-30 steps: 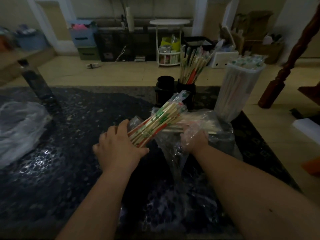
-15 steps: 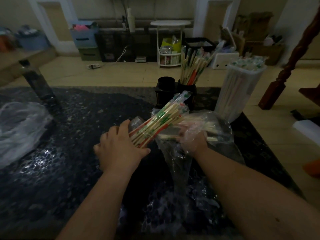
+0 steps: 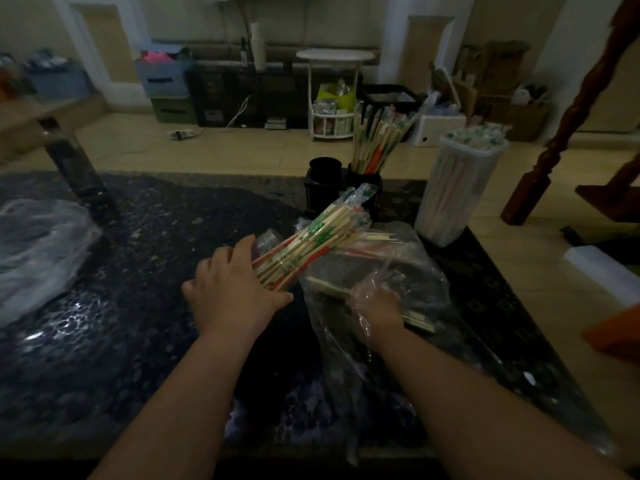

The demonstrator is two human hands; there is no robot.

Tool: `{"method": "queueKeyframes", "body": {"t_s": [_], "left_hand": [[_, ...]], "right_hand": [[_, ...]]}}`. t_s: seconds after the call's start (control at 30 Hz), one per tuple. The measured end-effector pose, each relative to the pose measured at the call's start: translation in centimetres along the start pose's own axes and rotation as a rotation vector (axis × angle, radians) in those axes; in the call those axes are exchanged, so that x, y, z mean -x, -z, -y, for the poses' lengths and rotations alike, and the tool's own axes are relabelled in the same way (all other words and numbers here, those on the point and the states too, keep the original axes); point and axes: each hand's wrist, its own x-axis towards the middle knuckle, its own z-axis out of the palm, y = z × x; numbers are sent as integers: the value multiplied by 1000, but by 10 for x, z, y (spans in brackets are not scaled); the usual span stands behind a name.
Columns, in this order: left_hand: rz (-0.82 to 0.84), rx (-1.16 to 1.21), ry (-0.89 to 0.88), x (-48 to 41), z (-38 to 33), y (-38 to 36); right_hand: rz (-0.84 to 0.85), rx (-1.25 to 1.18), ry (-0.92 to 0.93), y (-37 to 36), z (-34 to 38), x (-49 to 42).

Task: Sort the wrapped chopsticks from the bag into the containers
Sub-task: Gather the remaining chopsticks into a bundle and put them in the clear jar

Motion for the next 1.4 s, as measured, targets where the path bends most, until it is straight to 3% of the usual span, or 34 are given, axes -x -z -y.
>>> {"method": "queueKeyframes", "body": {"t_s": [0.17,0.43,0.7,1.2,1.4], "left_hand": [[-4,-1,-15,7,1,7],[-4,-33,-47,19,5,15],[-4,4,-58,37,3,20],[18,-17,-26,45,12,23],[0,-25,-5,42,13,21]], "right_hand": [[5,45,6,12,7,34],[90,-198,-25,39,9,82],[139,-221,-72,56,11,112],[28,-92,191,130,10,143],[-142,-138,282,145,14,148]]}}
